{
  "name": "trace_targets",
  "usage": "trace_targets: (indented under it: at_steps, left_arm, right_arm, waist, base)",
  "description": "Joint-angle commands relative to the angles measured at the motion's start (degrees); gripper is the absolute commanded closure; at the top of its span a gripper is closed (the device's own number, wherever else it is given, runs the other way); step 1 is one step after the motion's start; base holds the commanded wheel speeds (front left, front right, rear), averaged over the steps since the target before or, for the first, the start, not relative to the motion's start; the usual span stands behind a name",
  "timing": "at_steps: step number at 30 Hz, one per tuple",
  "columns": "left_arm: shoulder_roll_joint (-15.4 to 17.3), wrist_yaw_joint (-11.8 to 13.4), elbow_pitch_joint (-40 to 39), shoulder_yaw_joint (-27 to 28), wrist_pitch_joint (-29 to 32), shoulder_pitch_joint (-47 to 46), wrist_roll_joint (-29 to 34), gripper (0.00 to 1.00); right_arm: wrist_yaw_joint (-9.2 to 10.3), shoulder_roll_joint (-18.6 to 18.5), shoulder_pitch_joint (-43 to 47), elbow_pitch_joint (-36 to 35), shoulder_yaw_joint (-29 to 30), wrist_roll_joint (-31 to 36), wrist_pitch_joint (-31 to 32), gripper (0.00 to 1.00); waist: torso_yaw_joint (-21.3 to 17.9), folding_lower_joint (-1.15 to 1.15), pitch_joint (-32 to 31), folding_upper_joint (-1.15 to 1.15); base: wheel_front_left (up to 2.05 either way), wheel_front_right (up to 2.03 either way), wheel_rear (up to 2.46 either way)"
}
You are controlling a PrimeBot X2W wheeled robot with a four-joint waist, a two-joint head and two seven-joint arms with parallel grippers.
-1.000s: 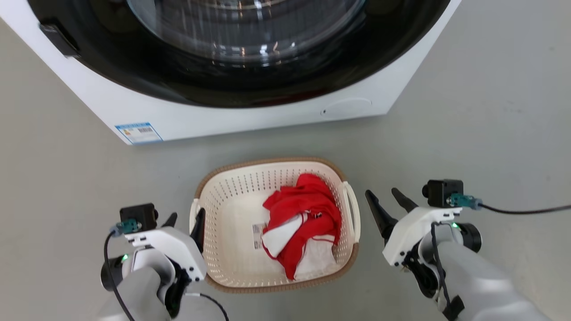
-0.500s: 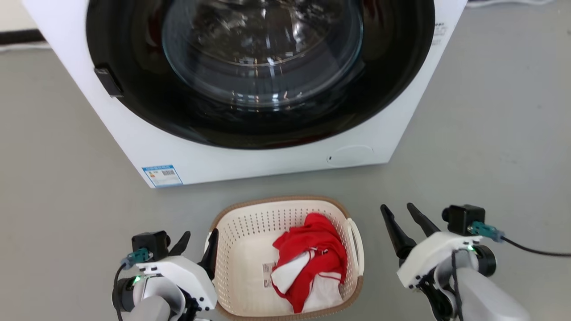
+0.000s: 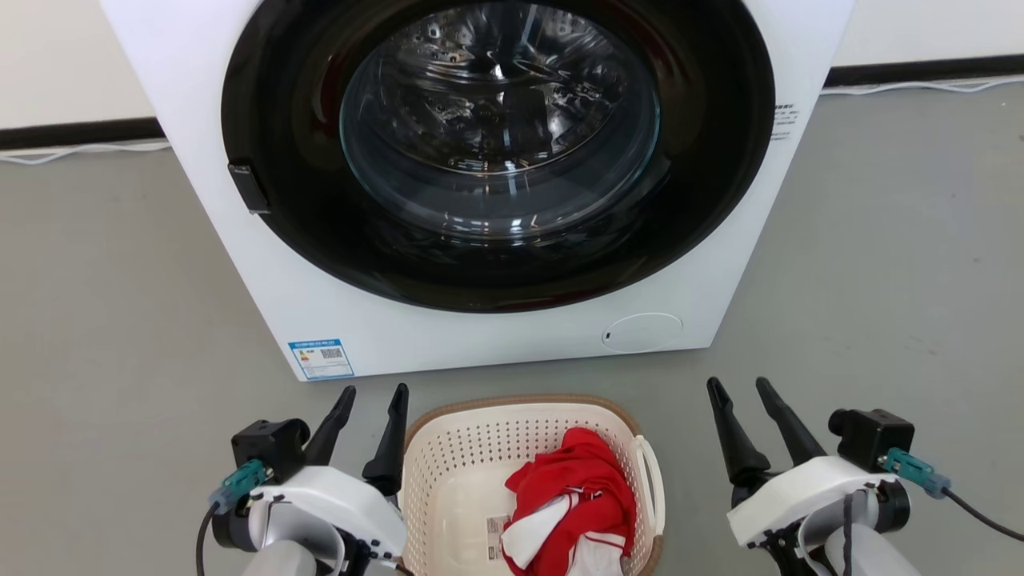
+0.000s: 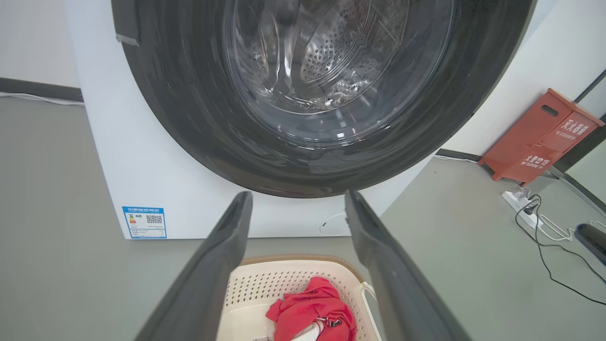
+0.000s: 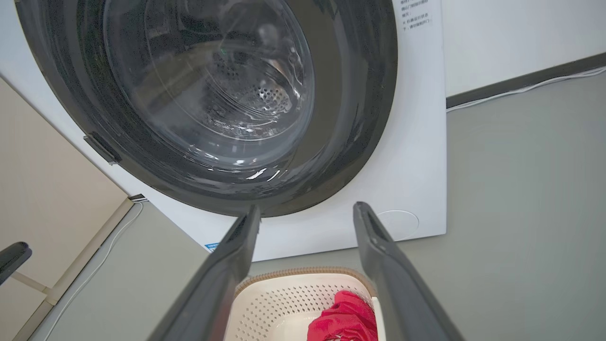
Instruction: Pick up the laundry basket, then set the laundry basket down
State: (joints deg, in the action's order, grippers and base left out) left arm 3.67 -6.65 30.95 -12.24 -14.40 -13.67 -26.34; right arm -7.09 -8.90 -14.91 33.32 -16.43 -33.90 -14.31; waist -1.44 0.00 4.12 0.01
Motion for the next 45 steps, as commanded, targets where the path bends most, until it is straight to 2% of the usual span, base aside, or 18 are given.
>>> trace_targets:
  at_steps: [1, 13, 22, 29, 45]
  left_arm:
    - [0.49, -0.38, -2.62, 2.31, -0.6, 0.13, 1.06, 0.0]
    - [-0.36, 0.83, -15.65, 7.6, -0.6, 6.29, 5.82, 0.0]
    - [-0.64, 1.37, -21.73, 10.92, -0.6, 9.54, 8.25, 0.0]
    - [-0.75, 0.83, -22.46, 11.66, -0.6, 10.78, 7.95, 0.0]
    - [-0.79, 0.71, -22.01, 11.41, -0.6, 10.57, 7.16, 0.0]
  right_arm:
    - [-0.4, 0.08, 0.15, -2.68, -0.14, 1.11, -0.69, 0.0]
    - [-0.4, 1.62, 5.53, -15.17, 10.35, 11.35, -0.69, 0.0]
    - [-0.4, 3.2, 8.81, -22.1, 15.27, 17.31, -0.69, 0.0]
    - [-0.4, 3.92, 9.43, -22.72, 16.88, 18.65, -0.69, 0.0]
    - [-0.4, 3.52, 9.11, -21.88, 15.91, 18.88, -0.69, 0.0]
  waist:
    - [-0.16, 0.0, -0.46, -0.01]
    - [-0.52, 0.0, -2.96, -0.01]
    - [-0.1, 0.0, -3.14, -0.01]
    - [0.17, 0.0, -2.91, -0.01]
    - [0.24, 0.0, -2.42, -0.01]
  base:
    - [0.0, 0.0, 0.0]
    - [0.0, 0.0, 0.0]
    - [0.0, 0.0, 0.0]
    - [0.0, 0.0, 0.0]
    - [0.0, 0.0, 0.0]
